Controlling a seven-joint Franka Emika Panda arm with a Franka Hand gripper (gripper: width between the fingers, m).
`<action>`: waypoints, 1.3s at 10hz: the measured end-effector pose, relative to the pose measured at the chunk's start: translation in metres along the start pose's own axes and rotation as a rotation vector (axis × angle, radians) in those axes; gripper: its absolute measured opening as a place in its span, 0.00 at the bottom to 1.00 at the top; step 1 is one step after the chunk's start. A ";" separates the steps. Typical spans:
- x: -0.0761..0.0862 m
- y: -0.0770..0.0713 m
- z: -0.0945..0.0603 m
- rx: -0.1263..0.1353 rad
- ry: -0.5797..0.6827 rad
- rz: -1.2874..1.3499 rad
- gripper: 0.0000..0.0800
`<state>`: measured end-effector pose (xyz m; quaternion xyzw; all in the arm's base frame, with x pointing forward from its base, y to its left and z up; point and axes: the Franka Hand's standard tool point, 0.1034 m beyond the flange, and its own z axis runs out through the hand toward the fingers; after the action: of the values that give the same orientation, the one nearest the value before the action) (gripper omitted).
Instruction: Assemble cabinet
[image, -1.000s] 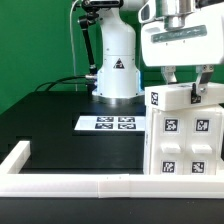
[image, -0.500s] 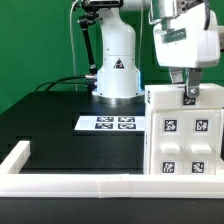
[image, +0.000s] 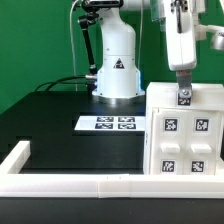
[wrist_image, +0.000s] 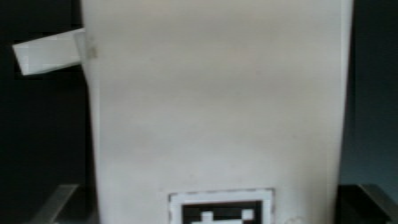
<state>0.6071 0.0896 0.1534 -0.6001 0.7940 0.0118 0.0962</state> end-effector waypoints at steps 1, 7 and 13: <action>-0.001 0.001 0.000 -0.001 0.000 -0.010 0.81; -0.009 -0.002 -0.017 0.023 -0.042 -0.078 1.00; -0.018 -0.004 -0.022 -0.026 -0.066 -0.387 1.00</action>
Offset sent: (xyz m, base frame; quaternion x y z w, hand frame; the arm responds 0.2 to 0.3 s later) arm -0.0141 0.0036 0.0172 0.0118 -0.0316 -0.0359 0.9988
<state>0.6128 0.1024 0.1780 -0.7422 0.6599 0.0231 0.1151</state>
